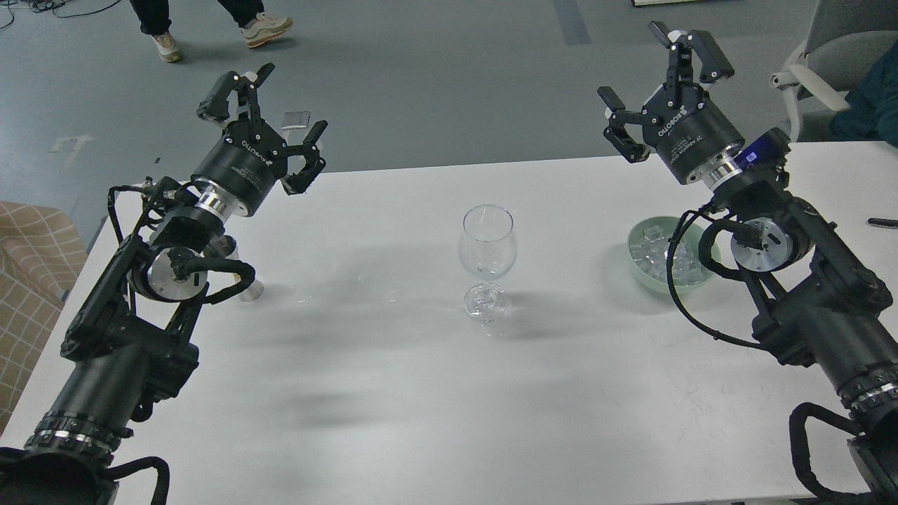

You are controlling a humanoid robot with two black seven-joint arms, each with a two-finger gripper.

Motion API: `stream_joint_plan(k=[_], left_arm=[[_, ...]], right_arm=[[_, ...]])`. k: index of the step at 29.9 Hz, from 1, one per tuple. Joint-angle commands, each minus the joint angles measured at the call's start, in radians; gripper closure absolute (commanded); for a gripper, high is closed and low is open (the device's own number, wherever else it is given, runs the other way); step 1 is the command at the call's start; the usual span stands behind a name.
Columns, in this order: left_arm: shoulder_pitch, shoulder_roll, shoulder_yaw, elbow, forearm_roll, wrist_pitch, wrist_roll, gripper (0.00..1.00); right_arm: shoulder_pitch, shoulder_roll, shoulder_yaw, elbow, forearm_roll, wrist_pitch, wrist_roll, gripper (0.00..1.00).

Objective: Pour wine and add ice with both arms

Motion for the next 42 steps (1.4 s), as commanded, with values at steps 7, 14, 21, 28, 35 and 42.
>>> stream_joint_plan(k=[7,14,21,28,35,42], left_arm=[[0.021,0.010,-0.003,-0.044,-0.003,0.024,0.010,0.02],[0.027,0.012,-0.003,-0.043,-0.002,0.027,0.010,0.02],[0.040,0.023,-0.012,-0.046,-0.008,0.027,0.027,0.02],[0.040,0.024,-0.018,-0.047,-0.011,0.030,0.030,0.02],[0.040,0.024,-0.025,-0.097,-0.011,0.047,0.032,0.02],[0.049,0.033,-0.026,-0.113,-0.011,0.076,0.033,0.02]], right_arm=[[0.007,0.000,0.002,0.005,0.000,-0.001,0.000,0.00],[0.002,0.000,-0.001,0.004,-0.002,-0.001,0.000,0.00],[0.002,0.000,0.000,0.008,-0.003,-0.001,0.000,0.00],[0.005,0.000,-0.001,0.008,-0.005,-0.001,0.000,0.00],[0.005,-0.005,0.000,0.008,-0.005,-0.001,0.000,0.00],[0.016,-0.010,-0.004,0.008,-0.005,-0.001,0.000,0.00]])
